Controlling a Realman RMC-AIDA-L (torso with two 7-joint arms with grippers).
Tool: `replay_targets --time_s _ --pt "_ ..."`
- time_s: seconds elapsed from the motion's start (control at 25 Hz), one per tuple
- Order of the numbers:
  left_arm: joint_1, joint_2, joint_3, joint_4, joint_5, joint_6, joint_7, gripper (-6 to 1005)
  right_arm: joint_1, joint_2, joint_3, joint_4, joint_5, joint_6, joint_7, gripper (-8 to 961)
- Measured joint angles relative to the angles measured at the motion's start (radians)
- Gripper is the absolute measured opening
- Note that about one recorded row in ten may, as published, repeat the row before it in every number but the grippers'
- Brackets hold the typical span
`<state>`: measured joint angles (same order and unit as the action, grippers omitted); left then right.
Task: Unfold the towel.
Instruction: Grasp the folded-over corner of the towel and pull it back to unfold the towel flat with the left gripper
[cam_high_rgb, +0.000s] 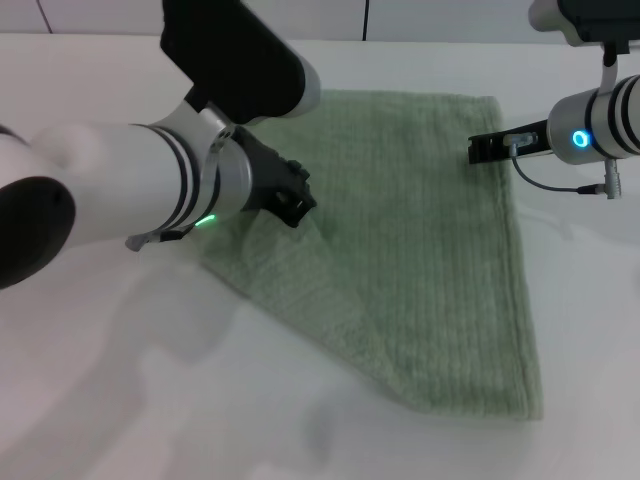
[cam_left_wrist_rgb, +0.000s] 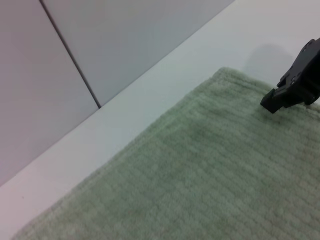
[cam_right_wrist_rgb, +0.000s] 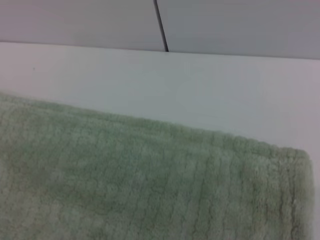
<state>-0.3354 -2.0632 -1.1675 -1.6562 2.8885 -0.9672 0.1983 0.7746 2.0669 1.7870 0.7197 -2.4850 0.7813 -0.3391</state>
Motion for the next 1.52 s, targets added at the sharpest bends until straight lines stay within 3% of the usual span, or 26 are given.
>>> replay_targets --time_s 0.64,1.52 --pt "0.091 0.002 -0.021 -0.101 0.0 -0.063 0.001 48 -0.007 0.002 -0.003 -0.003 0.0 -0.001 -0.001 3" --pt "0.086 0.001 -0.055 -0.157 0.002 -0.239 -0.003 54 -0.008 0.002 -0.005 -0.003 0.0 0.0 0.006 4"
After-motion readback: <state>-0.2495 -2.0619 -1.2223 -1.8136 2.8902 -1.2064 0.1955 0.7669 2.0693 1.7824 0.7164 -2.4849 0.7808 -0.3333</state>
